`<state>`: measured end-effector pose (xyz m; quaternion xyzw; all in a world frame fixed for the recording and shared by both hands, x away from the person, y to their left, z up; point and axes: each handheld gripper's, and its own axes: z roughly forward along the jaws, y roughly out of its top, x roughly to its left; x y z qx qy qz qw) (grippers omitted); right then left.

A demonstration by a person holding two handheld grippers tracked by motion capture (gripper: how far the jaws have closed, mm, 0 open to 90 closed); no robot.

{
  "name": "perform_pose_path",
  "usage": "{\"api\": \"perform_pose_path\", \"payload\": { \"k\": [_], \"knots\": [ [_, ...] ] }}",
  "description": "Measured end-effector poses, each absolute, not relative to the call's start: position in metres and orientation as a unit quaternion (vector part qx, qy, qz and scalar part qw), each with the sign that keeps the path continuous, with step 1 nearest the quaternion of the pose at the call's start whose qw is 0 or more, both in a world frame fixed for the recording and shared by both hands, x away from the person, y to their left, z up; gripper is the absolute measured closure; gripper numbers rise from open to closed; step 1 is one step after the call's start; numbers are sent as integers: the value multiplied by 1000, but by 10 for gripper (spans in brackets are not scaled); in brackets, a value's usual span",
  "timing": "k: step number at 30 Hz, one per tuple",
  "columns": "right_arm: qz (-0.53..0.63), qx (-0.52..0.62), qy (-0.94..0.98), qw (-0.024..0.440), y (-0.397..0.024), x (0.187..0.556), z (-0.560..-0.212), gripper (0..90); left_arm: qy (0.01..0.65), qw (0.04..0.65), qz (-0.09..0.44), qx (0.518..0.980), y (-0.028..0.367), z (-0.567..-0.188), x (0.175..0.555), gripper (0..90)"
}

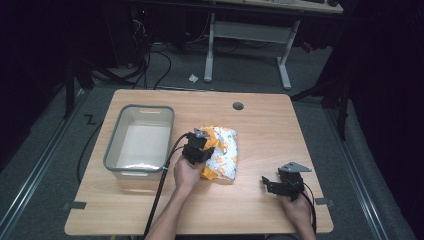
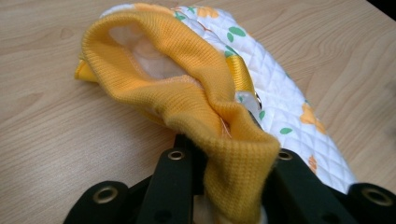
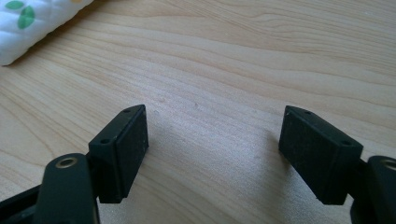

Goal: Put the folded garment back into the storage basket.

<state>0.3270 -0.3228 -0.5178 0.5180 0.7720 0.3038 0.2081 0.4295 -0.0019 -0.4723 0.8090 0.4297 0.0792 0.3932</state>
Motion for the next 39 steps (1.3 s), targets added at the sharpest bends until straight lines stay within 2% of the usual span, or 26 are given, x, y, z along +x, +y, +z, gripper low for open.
{"api": "perform_pose_path", "payload": {
  "k": [20, 39],
  "knots": [
    [304, 518, 772, 208, -323, 327, -518, 244, 399, 445, 65, 799, 21, -433, 411, 785],
    [304, 517, 772, 208, -323, 327, -518, 244, 395, 461, 72, 791, 48, -409, 405, 785]
  ]
}}
